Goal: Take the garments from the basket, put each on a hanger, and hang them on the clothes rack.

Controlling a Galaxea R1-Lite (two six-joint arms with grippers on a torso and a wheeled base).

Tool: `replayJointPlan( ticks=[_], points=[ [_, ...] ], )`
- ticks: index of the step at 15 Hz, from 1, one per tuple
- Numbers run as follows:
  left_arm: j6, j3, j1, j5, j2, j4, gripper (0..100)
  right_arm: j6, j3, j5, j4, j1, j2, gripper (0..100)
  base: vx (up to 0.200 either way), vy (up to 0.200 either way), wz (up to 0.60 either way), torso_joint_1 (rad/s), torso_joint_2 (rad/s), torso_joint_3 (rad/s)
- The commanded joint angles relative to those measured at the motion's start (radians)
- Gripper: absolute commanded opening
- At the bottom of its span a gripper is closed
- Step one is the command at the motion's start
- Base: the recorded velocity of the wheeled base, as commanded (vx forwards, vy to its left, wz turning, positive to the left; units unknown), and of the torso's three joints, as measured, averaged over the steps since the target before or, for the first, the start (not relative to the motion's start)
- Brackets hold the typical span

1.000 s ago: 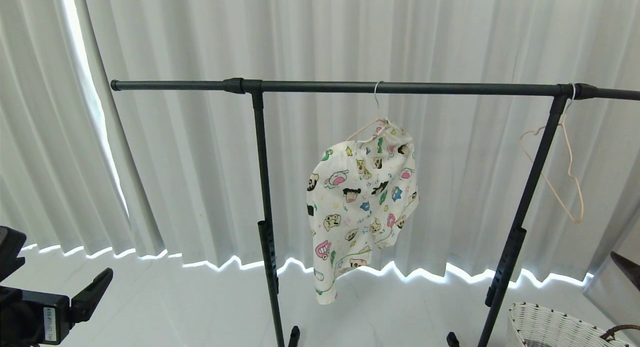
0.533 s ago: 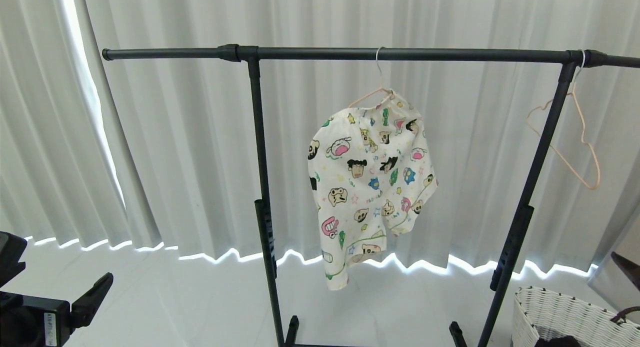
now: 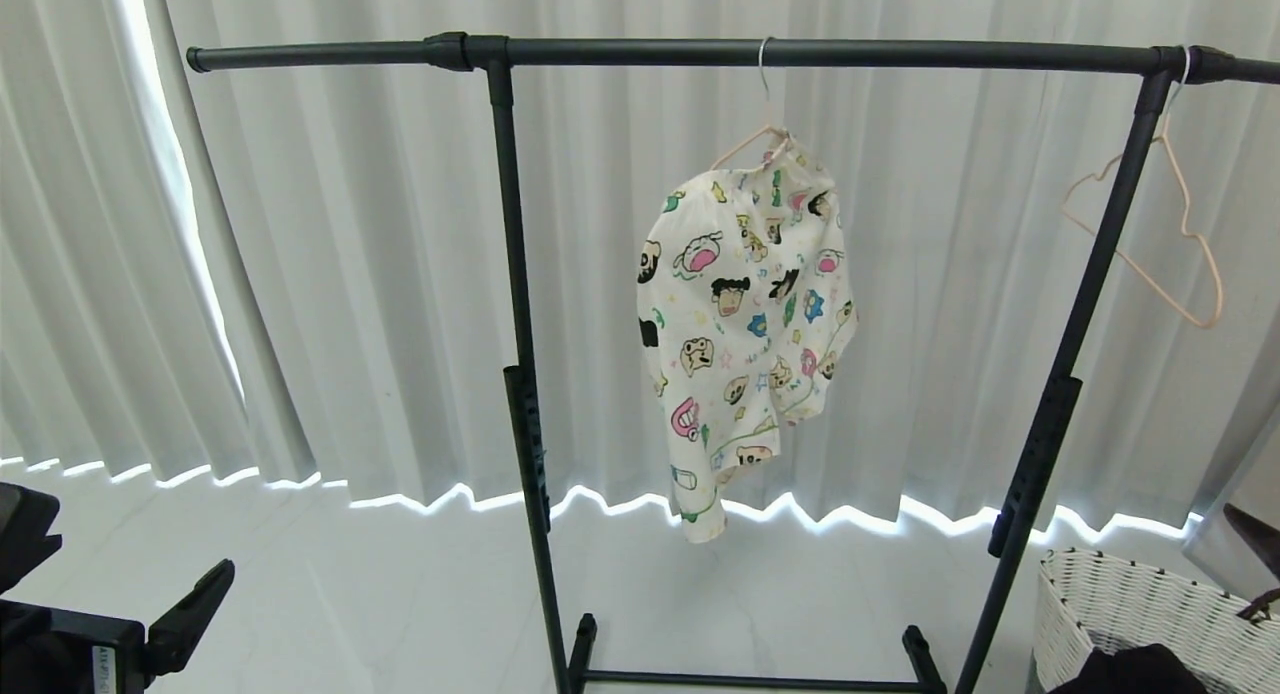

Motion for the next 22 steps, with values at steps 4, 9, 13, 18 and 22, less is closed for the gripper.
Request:
replayJointPlan(
  ticks=[4, 9, 13, 18, 22],
  points=[
    [-0.001, 0.027, -0.007, 0.001, -0.03, 0.0, 100, -0.001, 0.028, 0.0, 0.002, 0.001, -0.002, 100, 0.0, 0.0, 0.0, -0.03, 0.09, 0.07],
    [0.009, 0.067, -0.033, 0.001, -0.084, 0.0, 100, 0.001, 0.06, 0.0, 0.002, -0.001, -0.014, 100, 0.0, 0.0, 0.0, 0.0, 0.0, 0.0],
    [0.011, 0.09, -0.076, 0.001, -0.105, 0.0, 100, 0.001, 0.074, 0.0, 0.002, -0.001, -0.027, 100, 0.0, -0.2, 0.0, 0.0, 0.0, 0.005],
    [0.009, 0.091, -0.076, 0.001, -0.105, 0.0, 100, 0.004, 0.094, 0.002, 0.002, -0.001, -0.027, 100, 0.0, -0.2, 0.0, 0.002, 0.0, 0.003],
    [0.009, 0.087, -0.081, -0.001, -0.107, 0.0, 100, 0.006, 0.165, 0.003, 0.002, -0.001, -0.024, 100, 0.0, 0.0, 0.0, 0.0, 0.0, 0.0]
  ],
)
